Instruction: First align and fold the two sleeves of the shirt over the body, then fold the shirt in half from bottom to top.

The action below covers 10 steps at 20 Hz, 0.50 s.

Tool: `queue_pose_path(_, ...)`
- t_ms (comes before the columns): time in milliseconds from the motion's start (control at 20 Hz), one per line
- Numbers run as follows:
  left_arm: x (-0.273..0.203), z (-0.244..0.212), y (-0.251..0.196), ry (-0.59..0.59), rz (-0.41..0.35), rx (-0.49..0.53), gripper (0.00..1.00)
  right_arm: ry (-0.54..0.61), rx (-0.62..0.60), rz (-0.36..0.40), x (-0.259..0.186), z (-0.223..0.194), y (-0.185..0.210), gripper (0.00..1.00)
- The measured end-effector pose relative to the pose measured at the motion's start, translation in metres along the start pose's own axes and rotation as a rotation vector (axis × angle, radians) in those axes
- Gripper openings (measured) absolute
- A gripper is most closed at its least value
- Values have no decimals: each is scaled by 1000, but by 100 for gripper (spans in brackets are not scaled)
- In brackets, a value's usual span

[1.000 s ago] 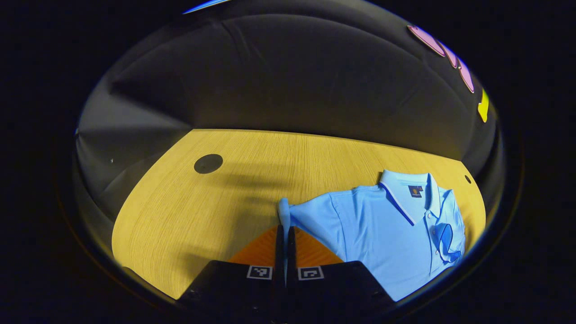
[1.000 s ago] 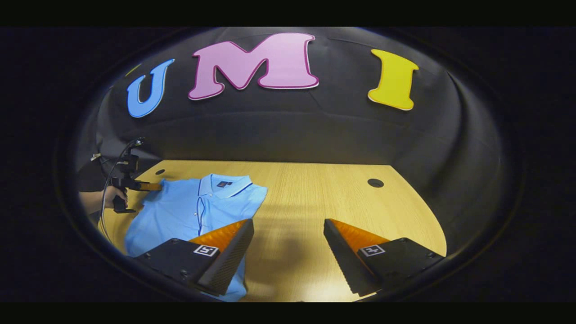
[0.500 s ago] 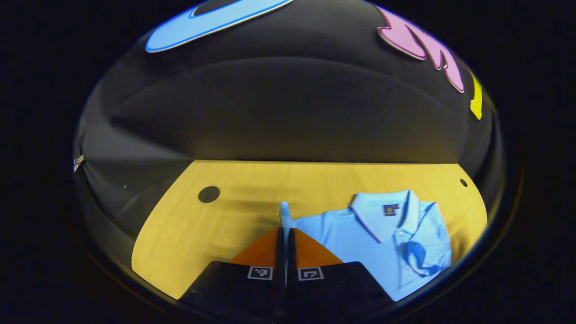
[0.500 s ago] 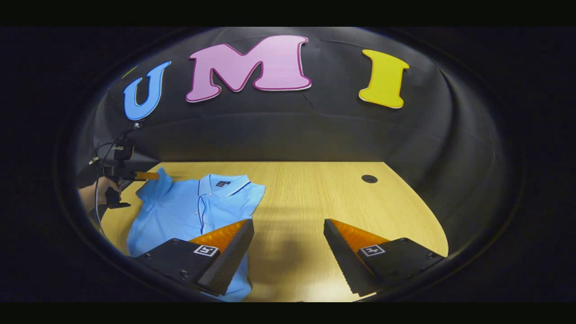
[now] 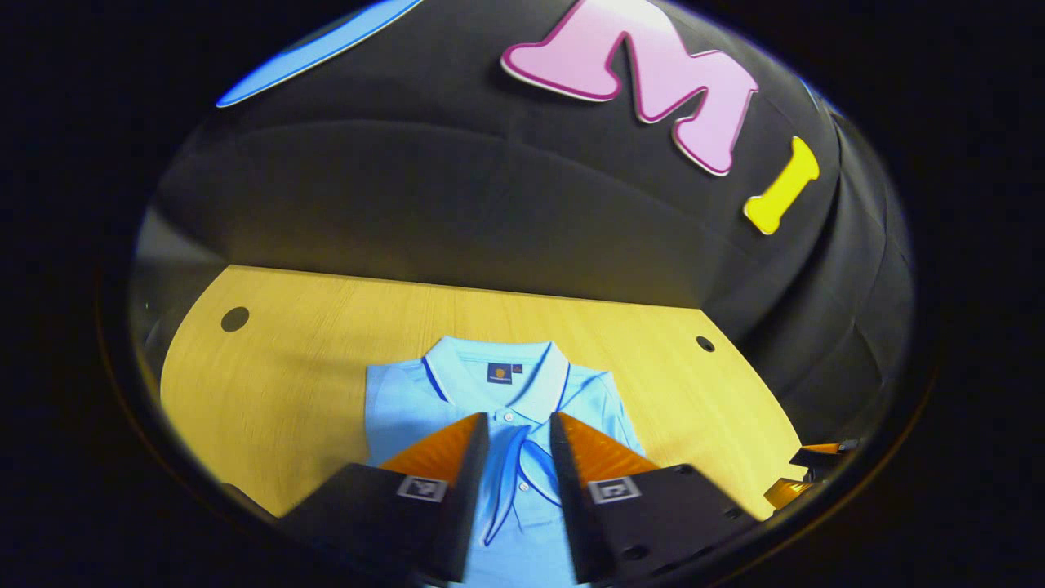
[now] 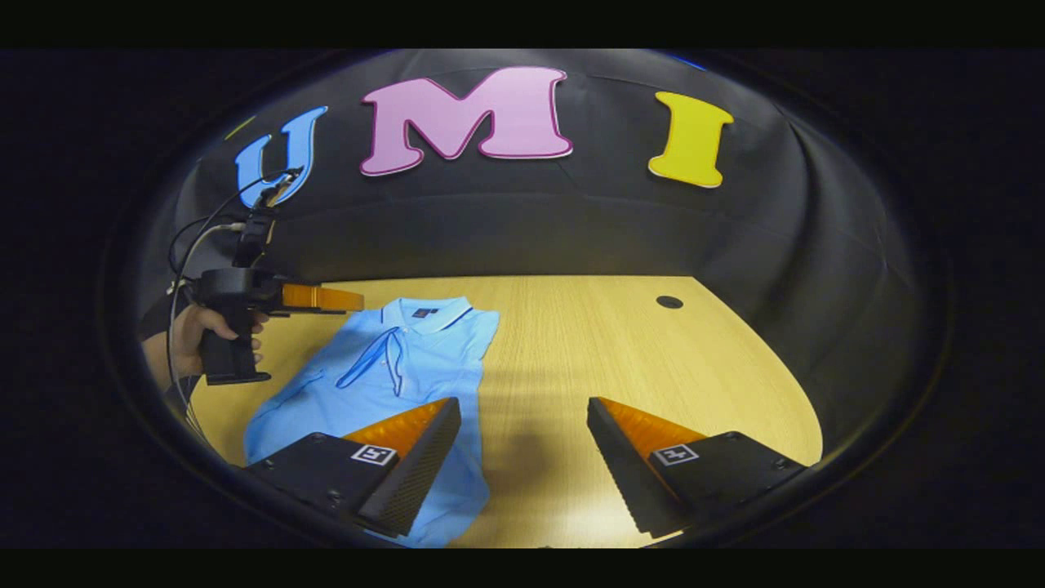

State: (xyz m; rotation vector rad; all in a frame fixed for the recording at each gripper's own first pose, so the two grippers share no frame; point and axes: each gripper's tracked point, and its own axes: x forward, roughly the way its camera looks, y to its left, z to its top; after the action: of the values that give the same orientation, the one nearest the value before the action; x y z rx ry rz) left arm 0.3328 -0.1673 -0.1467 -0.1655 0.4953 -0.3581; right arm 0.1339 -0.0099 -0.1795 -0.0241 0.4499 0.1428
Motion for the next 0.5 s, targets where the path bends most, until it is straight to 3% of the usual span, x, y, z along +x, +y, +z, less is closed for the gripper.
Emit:
queue_pose_path(100,-28,-4,4,-38,4,5,84,9,-1,-1,-12,-10,7,98)
queue_pose_path(150,-46,-6,11,-60,25,9,89,10,1,-1,-19,-14,11,96)
queue_pose_path(250,-83,-17,26,-89,79,32,96,16,7,-3,-34,-23,18,98)
queue_pose_path(500,-177,-68,50,-81,159,41,97,41,19,1,-70,-45,42,97)
